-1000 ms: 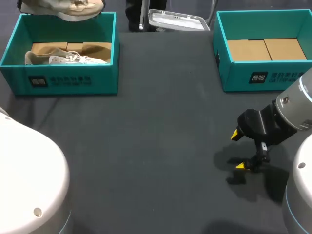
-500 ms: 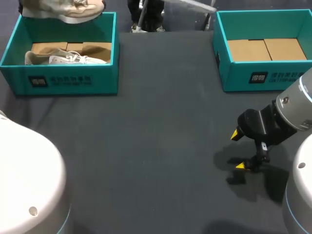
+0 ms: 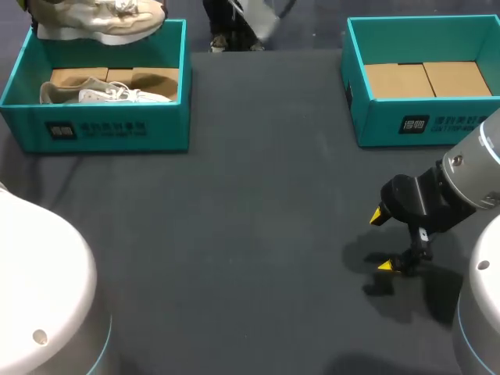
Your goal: Take the shoe out of the shoebox, open the shoe tongue, remove and reinsert the insole, then place the shoe into the shoebox
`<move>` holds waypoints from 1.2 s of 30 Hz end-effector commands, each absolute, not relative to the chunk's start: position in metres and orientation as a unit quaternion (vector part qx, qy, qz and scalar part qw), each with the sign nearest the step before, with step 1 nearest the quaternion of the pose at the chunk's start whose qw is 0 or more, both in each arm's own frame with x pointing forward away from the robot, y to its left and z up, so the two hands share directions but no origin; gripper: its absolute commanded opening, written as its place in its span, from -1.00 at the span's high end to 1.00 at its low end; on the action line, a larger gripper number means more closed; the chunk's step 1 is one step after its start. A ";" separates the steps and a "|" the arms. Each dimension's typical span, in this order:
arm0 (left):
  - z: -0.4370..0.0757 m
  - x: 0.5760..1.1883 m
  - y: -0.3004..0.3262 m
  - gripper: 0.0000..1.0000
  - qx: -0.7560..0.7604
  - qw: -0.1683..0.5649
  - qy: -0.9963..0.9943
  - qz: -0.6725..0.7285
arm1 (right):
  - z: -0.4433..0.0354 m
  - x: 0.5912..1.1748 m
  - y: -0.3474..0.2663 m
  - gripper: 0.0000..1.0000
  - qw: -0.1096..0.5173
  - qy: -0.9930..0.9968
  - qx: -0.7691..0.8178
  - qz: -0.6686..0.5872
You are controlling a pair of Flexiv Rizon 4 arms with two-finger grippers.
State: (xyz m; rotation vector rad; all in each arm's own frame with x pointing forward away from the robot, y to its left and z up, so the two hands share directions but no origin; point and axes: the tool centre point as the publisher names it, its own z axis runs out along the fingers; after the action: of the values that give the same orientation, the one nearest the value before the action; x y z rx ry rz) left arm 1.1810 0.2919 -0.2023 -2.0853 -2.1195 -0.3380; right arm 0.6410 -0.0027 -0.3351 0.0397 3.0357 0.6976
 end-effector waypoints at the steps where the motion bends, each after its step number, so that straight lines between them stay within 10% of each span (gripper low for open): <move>1: -0.201 1.179 0.293 1.00 -0.696 0.071 -0.706 -0.113 | -0.334 0.639 -0.004 -1.00 0.015 0.975 0.013 0.223; 36: -0.264 1.189 0.299 1.00 -0.689 0.090 -0.718 -0.052 | -0.334 0.639 -0.004 -1.00 0.015 0.975 0.013 0.223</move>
State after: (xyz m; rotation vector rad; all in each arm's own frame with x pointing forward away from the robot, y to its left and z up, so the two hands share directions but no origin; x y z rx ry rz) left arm 1.1815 0.2939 -0.2702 -2.0552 -2.1424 -0.1926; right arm 0.6411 -0.0027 -0.3352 0.0397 3.0357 0.6975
